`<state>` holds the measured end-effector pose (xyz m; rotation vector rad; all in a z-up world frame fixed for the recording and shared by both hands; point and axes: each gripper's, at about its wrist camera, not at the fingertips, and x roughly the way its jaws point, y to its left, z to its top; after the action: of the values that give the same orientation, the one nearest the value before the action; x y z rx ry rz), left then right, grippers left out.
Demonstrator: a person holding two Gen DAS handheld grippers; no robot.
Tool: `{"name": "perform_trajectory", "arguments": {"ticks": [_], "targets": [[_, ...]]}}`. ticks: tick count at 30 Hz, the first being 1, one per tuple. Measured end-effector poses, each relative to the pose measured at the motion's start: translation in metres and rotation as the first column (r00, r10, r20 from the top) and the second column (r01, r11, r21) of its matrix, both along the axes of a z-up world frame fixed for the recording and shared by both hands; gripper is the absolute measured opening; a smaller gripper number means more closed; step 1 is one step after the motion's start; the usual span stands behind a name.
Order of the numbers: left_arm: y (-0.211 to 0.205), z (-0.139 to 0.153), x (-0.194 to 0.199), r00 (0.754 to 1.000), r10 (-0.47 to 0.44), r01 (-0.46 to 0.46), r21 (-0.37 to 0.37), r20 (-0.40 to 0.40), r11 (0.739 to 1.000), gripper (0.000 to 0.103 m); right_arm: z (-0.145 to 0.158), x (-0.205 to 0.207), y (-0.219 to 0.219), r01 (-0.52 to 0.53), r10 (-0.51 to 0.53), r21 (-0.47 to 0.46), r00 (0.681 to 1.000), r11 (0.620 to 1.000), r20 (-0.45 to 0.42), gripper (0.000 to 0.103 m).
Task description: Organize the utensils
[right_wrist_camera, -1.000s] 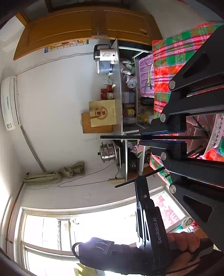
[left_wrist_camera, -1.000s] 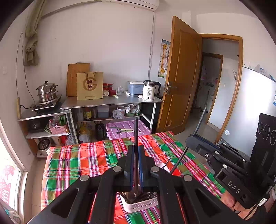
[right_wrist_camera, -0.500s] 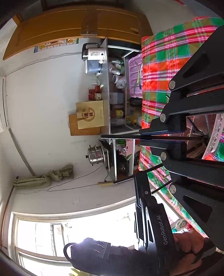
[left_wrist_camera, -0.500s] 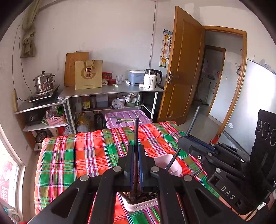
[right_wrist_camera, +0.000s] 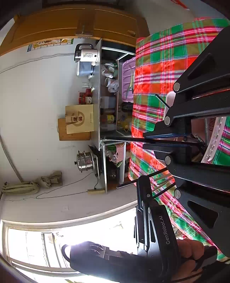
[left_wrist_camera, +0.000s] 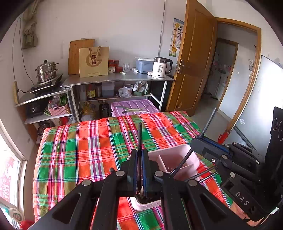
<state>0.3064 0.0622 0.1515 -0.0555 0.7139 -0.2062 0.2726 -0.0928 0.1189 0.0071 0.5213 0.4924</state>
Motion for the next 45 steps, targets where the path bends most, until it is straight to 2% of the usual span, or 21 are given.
{"name": "perform_trajectory", "arguments": {"ticks": [6,12,17,22,26,28,31,35,45], "targets": [[0.001,-0.008,0.001,1.0,-0.002,0.002,0.004,-0.014,1.0,0.004,-0.004,0.0,-0.001,0.0,-0.001,-0.018,1.0,1.0,-0.022,0.005],[0.003,-0.006,-0.003,1.0,0.022,-0.022,0.011,-0.004,1.0,0.004,0.003,-0.007,-0.005,0.008,-0.008,-0.018,1.0,1.0,-0.006,0.006],[0.006,0.003,-0.014,0.999,0.041,-0.041,0.011,0.025,0.999,0.005,0.012,-0.016,-0.01,0.015,-0.015,-0.011,1.0,1.0,0.017,0.012],[0.008,0.02,-0.037,0.996,0.057,-0.057,-0.006,0.075,0.998,0.006,0.024,-0.036,-0.019,0.019,-0.019,-0.002,0.998,1.0,0.052,0.014],[0.008,0.028,-0.067,0.99,0.077,-0.079,0.005,0.122,0.997,0.015,0.029,-0.059,-0.027,0.023,-0.024,0.013,0.997,1.0,0.071,0.025],[0.007,0.028,-0.085,0.988,0.076,-0.076,-0.004,0.137,0.997,0.016,0.029,-0.073,-0.032,0.022,-0.023,0.012,0.997,1.0,0.08,0.026],[0.004,0.023,-0.112,0.983,0.085,-0.085,-0.002,0.162,0.996,0.018,0.024,-0.095,-0.037,0.03,-0.03,0.004,0.996,1.0,0.086,0.028],[-0.004,0.002,-0.149,0.981,0.089,-0.091,0.002,0.172,0.996,0.028,0.01,-0.124,-0.045,0.042,-0.041,-0.005,0.996,0.999,0.082,0.029],[-0.024,-0.052,-0.217,0.98,0.117,-0.12,0.009,0.158,0.993,0.031,-0.027,-0.187,-0.064,0.064,-0.065,0.011,0.997,0.998,0.052,0.03]]}}
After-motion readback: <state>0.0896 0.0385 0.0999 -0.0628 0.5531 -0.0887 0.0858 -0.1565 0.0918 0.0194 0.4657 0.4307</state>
